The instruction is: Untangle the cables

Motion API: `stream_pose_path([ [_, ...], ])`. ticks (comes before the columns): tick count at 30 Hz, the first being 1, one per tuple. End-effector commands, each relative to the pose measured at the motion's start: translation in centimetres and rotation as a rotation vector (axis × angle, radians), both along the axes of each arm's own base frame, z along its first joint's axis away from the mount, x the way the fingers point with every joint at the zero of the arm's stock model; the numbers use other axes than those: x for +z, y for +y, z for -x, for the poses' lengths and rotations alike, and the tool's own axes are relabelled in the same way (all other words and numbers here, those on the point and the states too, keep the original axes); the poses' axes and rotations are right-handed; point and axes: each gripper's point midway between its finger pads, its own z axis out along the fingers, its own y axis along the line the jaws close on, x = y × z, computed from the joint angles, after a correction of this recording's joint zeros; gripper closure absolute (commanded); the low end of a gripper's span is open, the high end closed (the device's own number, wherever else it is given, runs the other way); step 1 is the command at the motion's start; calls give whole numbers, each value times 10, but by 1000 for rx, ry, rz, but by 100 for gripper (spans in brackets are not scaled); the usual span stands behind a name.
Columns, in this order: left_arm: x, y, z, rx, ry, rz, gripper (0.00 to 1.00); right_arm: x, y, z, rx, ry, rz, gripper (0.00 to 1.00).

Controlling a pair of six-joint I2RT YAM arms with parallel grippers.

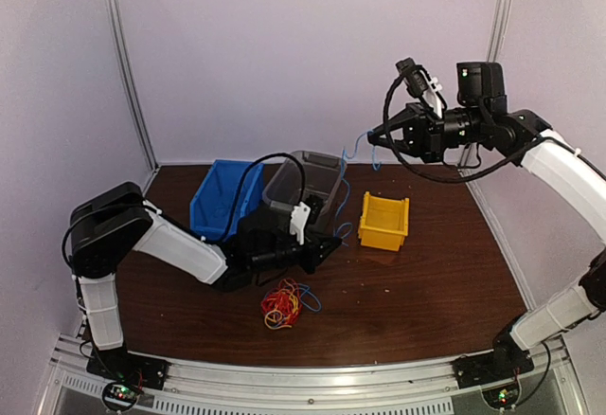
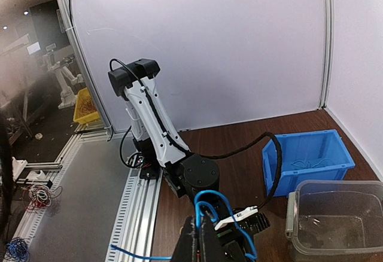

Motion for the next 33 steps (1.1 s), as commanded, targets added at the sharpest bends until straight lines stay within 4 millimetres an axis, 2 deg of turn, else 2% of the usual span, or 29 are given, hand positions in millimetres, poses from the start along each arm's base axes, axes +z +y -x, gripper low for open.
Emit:
stream_pose_path([
  [1,8,4,4,-1,-9,58,88,32,-8,6,36,-25,-81,100],
  [4,10,4,6,-10,-12,69,81,33,-10,3,31,-16,-88,100],
  [8,15,5,8,-14,-18,82,82,28,-10,-2,9,-14,-85,100],
  [11,26,14,10,6,-30,113,78,24,-11,-3,2,-9,-81,100],
  [16,48,41,11,87,-53,184,50,15,-11,-3,-2,6,-67,100],
  [17,52,41,10,92,-56,182,49,14,-11,-3,-3,8,-65,100],
  [20,63,40,9,91,-72,194,46,11,-12,-4,-13,7,-59,100],
  [24,94,40,21,47,-104,301,45,3,-12,-9,-48,8,-42,100],
  [26,104,33,25,5,-107,327,45,0,-12,-10,-52,11,-38,100],
  [33,107,11,17,-1,-82,327,45,-4,-10,-13,-52,25,-41,100],
])
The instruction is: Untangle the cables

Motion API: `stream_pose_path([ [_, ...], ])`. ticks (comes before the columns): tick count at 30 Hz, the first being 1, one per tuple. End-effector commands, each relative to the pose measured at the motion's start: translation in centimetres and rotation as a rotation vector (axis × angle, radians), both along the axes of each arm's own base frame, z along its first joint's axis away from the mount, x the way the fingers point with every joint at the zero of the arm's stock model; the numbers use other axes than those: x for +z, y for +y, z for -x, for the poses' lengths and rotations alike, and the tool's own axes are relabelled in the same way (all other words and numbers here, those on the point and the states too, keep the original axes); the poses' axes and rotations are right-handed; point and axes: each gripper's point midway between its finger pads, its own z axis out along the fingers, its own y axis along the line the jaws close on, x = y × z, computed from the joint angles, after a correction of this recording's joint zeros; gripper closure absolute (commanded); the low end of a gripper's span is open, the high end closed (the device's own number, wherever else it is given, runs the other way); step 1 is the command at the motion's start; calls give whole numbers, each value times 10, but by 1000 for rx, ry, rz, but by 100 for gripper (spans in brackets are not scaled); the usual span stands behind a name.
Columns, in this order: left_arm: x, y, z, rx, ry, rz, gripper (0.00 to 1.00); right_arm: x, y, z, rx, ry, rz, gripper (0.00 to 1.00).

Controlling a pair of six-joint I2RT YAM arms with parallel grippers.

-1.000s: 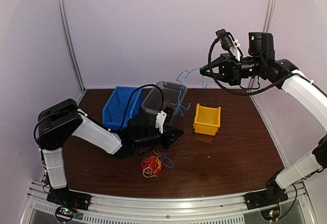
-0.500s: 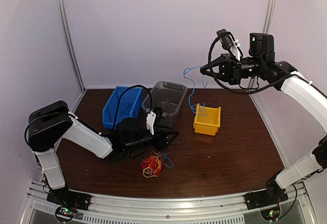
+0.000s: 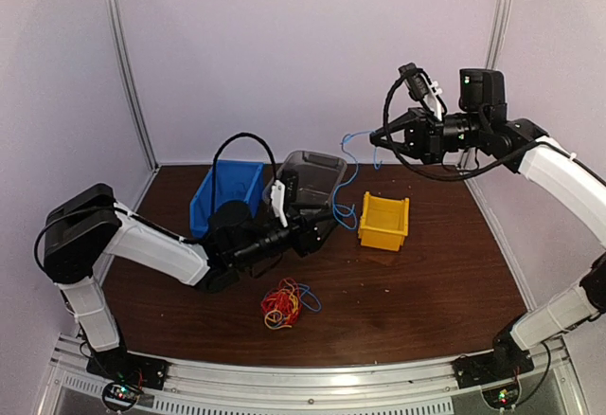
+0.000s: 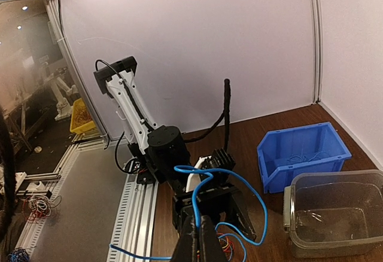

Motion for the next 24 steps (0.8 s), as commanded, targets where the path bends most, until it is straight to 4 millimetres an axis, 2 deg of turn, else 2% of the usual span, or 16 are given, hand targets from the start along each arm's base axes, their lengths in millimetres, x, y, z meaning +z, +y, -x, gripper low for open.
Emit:
stream_pose_path([
  [1,19,-15,1,-44,-15,69,47,3,-3,0,-14,-22,-13,100],
  [4,20,-22,-1,-59,-5,84,62,2,-2,0,-13,-16,-14,100],
  [7,20,-31,-2,-85,2,93,66,3,-3,0,-12,-17,-16,100],
  [10,16,-38,-1,-106,7,93,66,3,-2,1,-10,-14,-17,100],
  [18,8,-57,4,-142,-81,44,53,1,-1,2,6,14,-26,100],
  [24,20,-59,1,-124,-151,114,48,-1,0,4,21,36,-36,100],
])
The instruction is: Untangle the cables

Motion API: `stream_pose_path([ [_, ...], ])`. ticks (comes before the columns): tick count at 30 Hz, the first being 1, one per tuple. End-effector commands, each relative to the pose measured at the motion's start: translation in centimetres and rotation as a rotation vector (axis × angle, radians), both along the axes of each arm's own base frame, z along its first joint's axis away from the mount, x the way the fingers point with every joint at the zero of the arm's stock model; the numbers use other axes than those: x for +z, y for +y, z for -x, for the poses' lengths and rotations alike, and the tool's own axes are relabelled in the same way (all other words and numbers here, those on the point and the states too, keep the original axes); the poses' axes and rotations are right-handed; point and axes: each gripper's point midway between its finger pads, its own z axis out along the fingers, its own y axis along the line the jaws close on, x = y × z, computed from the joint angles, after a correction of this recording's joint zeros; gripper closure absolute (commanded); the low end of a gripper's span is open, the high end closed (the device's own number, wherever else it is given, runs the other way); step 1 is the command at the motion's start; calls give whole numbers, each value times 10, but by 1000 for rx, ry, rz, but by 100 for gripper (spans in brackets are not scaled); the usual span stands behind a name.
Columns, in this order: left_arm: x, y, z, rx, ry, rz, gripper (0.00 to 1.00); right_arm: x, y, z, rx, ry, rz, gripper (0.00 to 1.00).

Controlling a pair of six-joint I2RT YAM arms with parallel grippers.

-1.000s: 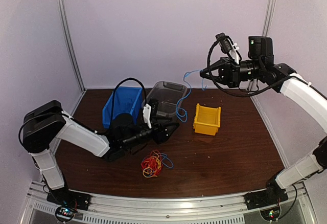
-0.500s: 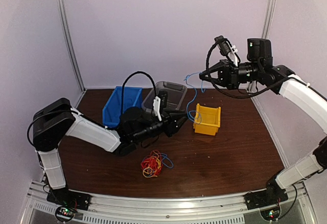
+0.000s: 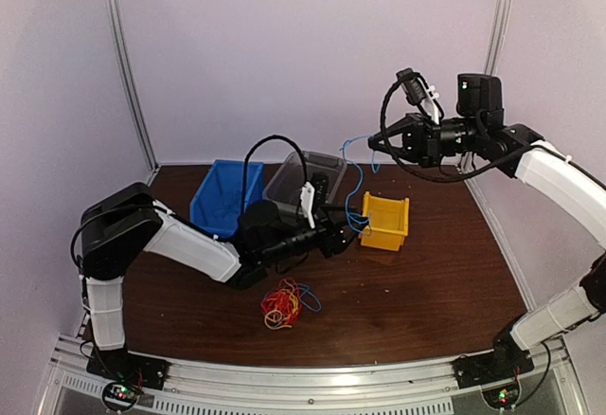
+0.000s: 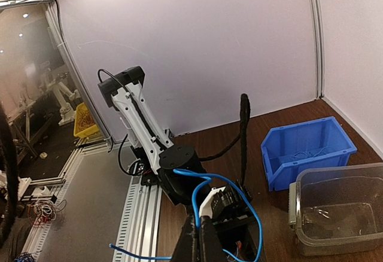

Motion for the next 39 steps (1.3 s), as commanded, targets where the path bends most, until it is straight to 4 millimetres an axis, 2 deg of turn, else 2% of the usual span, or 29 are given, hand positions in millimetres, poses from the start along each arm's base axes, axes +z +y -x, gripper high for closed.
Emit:
stream_pose_path([
  [1,27,-5,-2,14,-106,114,48,6,-2,6,23,6,-31,100],
  [6,35,-11,-28,127,-117,194,48,8,-1,8,45,35,-55,100],
  [9,36,-16,-37,157,-135,220,69,13,-2,11,55,37,-63,100],
  [12,30,-19,-45,182,-106,210,100,24,-6,11,49,21,-73,100],
  [15,12,-11,-46,202,-46,172,100,44,-20,-1,-7,-31,-84,100],
  [20,-15,17,-45,271,56,106,100,84,-54,-26,-119,-124,-126,100],
  [24,-35,45,-42,335,129,74,100,101,-71,-34,-154,-159,-152,100],
  [26,-37,59,-40,362,153,80,100,106,-78,-37,-170,-173,-161,100],
  [32,-24,84,-33,402,147,108,100,99,-96,-49,-216,-165,-152,100],
  [35,2,102,-31,460,85,112,100,90,-101,-55,-252,-164,-142,100],
  [39,37,145,-36,644,-33,36,100,64,-106,-78,-362,-166,-81,100],
])
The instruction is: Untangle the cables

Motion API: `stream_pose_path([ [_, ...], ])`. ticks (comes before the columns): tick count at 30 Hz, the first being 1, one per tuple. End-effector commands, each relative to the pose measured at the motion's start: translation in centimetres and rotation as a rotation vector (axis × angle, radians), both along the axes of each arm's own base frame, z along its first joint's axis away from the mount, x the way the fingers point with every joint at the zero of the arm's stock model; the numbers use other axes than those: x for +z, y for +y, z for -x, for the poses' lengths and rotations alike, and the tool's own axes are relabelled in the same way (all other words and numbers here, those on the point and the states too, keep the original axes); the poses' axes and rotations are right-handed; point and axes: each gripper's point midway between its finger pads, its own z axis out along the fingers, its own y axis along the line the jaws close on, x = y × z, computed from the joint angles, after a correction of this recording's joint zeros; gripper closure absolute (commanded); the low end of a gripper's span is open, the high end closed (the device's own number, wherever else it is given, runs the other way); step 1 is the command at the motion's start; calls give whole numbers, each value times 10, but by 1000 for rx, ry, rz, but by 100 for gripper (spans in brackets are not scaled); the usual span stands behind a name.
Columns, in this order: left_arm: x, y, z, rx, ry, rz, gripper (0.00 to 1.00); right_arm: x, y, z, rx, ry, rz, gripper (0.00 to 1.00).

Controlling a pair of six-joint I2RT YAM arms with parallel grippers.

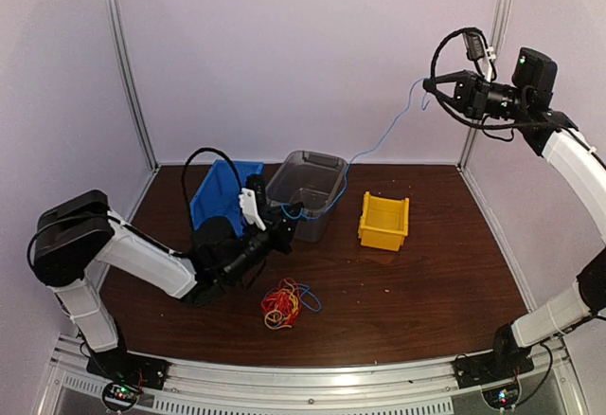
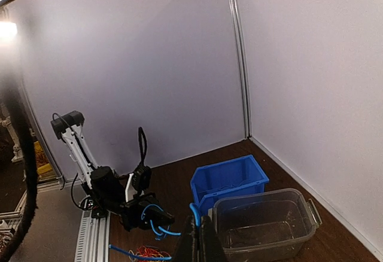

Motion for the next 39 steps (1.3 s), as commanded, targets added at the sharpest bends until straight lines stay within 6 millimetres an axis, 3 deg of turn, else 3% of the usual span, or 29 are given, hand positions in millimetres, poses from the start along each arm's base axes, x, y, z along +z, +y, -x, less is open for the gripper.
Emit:
stream_pose_path([
  [1,56,50,-11,234,-124,-82,100,-24,-9,-21,-135,-10,65,100],
  [2,56,57,-16,266,-114,-148,100,-33,-13,-33,-205,-13,98,100],
  [4,65,70,-28,315,-93,-222,100,-55,3,-40,-264,-51,203,100],
  [7,78,83,-45,365,-71,-325,100,-93,47,-35,-255,-106,351,100],
  [10,97,92,-58,397,-75,-384,100,-116,89,-31,-160,-58,366,100],
  [11,107,97,-62,416,-81,-400,100,-121,101,-29,-120,-29,357,94],
  [13,138,114,-76,470,-100,-406,100,-125,121,-29,-51,28,325,88],
  [16,197,135,-101,522,-146,-412,100,-128,143,-28,67,107,237,66],
  [19,233,147,-124,575,-187,-465,100,-142,157,-22,190,196,210,55],
  [23,247,162,-152,628,-181,-517,100,-151,153,-14,195,195,225,53],
  [25,245,169,-163,660,-187,-559,100,-156,147,-7,182,168,256,53],
  [36,231,203,-208,730,-181,-590,100,-224,104,43,171,132,492,53],
  [39,222,212,-226,752,-164,-606,100,-247,92,47,119,104,542,53],
])
